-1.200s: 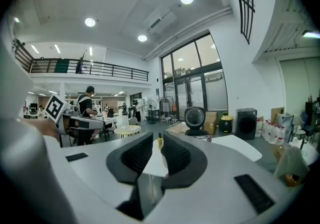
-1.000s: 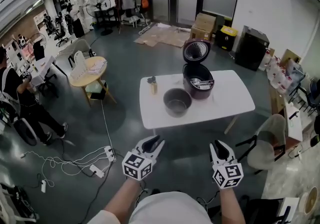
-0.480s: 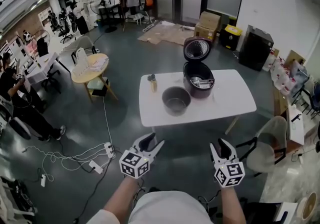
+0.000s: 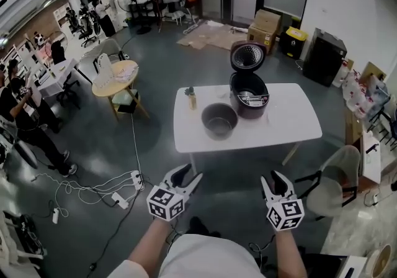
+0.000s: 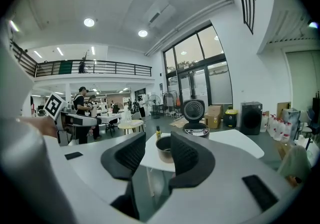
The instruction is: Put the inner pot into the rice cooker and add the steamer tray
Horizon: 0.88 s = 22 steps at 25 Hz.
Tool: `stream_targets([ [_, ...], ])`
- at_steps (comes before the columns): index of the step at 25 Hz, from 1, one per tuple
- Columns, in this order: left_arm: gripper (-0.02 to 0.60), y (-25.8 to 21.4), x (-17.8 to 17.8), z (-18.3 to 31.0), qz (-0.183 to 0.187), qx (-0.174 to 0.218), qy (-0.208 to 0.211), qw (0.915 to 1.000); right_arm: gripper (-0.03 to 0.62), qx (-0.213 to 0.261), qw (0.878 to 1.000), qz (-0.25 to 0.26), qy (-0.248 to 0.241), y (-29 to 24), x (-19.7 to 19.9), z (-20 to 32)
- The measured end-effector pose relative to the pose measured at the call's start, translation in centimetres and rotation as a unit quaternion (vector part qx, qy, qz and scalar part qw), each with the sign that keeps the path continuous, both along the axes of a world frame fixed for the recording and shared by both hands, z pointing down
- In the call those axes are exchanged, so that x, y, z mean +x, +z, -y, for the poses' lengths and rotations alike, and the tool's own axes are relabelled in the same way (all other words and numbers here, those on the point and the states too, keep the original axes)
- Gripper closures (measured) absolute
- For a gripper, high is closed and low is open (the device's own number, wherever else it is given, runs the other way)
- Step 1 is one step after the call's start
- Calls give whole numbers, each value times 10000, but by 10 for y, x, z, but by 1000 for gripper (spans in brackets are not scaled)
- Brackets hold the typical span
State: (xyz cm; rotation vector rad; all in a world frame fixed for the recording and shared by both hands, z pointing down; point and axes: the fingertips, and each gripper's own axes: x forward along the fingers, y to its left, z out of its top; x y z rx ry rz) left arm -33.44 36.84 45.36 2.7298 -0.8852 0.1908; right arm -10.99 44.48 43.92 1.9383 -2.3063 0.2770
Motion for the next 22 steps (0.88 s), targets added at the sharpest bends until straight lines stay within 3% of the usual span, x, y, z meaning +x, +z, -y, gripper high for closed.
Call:
stream_targets([
  [12, 360, 9, 6, 45, 3, -58, -96, 9999, 427, -109, 9999, -19, -29, 13, 9, 50],
  [22, 360, 18, 25, 129, 19, -160, 100, 9998, 428, -293, 9995, -39, 134, 23, 21, 132],
])
